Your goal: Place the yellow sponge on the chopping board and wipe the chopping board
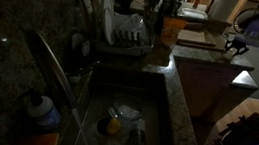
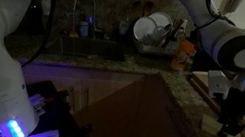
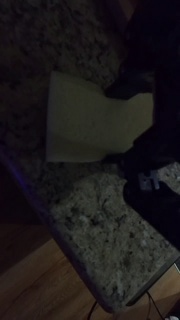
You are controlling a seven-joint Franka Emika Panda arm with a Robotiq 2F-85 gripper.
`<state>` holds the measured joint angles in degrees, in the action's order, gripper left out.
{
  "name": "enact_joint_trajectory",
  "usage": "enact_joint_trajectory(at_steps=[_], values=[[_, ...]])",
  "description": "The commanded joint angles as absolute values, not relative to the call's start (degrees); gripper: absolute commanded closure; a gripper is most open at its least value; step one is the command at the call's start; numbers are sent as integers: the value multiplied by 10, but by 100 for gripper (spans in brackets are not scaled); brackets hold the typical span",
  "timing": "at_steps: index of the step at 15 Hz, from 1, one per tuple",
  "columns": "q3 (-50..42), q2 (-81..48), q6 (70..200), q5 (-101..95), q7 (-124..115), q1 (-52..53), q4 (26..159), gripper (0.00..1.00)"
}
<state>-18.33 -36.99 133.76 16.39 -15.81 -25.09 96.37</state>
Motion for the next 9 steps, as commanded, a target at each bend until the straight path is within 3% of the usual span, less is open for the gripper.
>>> enact_joint_trajectory(at_steps=[1, 5, 9], values=[[-181, -378, 1315, 163, -164, -263, 944, 75], [-180, -381, 1303, 165, -166, -268, 932, 98], [-180, -384, 1297, 166, -168, -271, 928, 100]])
